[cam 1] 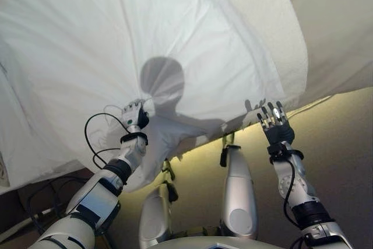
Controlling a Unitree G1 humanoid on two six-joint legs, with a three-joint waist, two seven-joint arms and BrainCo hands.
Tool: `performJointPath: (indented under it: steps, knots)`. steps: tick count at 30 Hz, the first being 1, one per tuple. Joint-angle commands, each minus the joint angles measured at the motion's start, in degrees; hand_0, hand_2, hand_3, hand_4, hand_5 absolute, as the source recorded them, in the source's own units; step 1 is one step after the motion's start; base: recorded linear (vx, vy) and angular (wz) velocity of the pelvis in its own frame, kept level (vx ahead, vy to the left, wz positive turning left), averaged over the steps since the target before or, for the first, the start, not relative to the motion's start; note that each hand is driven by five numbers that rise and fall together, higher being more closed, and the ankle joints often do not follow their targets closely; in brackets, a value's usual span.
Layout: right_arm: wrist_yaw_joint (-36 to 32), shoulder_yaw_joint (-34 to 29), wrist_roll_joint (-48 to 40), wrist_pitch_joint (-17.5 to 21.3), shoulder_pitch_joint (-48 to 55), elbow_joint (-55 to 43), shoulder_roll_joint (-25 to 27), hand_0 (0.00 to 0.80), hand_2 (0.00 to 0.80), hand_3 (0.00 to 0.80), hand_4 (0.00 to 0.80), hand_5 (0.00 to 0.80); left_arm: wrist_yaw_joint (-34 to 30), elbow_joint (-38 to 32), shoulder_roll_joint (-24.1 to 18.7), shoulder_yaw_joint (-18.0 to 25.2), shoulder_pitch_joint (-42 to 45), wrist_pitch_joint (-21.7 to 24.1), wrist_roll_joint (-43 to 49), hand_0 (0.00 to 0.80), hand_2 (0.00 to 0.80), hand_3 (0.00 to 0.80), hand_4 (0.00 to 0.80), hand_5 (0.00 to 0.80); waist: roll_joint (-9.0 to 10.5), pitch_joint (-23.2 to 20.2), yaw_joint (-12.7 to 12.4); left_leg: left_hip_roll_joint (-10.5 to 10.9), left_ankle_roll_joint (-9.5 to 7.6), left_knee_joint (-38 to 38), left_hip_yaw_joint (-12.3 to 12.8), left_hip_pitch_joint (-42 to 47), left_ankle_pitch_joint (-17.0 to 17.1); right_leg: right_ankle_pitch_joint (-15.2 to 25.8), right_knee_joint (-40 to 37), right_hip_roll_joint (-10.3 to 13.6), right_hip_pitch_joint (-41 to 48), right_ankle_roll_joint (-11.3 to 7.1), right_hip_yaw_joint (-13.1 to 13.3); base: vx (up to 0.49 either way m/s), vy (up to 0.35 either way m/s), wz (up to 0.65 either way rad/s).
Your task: Make the bed neatly
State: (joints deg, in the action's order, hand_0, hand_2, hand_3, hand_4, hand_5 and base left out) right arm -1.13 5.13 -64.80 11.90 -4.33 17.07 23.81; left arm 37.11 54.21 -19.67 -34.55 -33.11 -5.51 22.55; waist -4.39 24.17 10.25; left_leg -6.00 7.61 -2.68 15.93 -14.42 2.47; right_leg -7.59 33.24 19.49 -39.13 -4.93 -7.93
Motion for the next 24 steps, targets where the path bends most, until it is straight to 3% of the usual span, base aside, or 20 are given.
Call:
performJointPath:
  steps: [1, 12, 20, 24]
  knots:
    - [-4.9, -4.2, 0.4, -1.5, 3.6, 1.9, 1.4, 0.000, 0.000, 0.000, 0.000, 0.000, -1.8, 5.2, -1.7, 4.7, 7.9, 1.5, -4.8, 0.800, 0.800, 0.800, 0.800, 0.800, 0.40, -3.8, 0.2, -3.4, 0.76, -4.0, -1.0, -1.0, 1.3, 16.8, -21.8, 5.1, 9.7, -8.51, -3.2, 0.121, 0.104, 0.22]
    - [-16.8, -11.8, 1.4, -8.5, 10.1, 12.7, 5.9, 0.000, 0.000, 0.000, 0.000, 0.000, -9.8, 9.2, -10.3, 13.5, 22.2, 1.2, 1.9, 0.800, 0.800, 0.800, 0.800, 0.800, -3.91, -12.8, -1.5, -1.7, 0.55, -0.1, -0.7, 12.2, -0.1, 13.5, -24.8, 6.5, 25.4, -8.43, -5.7, 0.212, 0.065, 0.10]
    - [-21.3, -16.8, 2.9, -9.0, 16.5, 15.3, 3.9, 0.000, 0.000, 0.000, 0.000, 0.000, -15.1, 4.5, -16.0, 21.6, 32.4, 0.3, 10.1, 0.800, 0.800, 0.800, 0.800, 0.800, -4.70, -16.7, -4.2, -1.8, 0.15, -0.1, -1.8, 15.3, -1.0, 12.4, -26.8, 6.2, 32.6, -8.71, -7.9, 0.129, -0.040, 0.10]
    - [-22.6, -18.1, 3.2, -9.8, 18.3, 16.5, 3.1, 0.000, 0.000, 0.000, 0.000, 0.000, -16.6, 3.3, -16.1, 23.3, 34.8, 2.0, 10.5, 0.800, 0.800, 0.800, 0.800, 0.800, -4.52, -17.5, -5.2, -2.2, 0.32, -0.3, -2.5, 16.0, -1.2, 12.1, -26.8, 6.4, 34.4, -9.00, -8.8, 0.073, -0.045, 0.10]
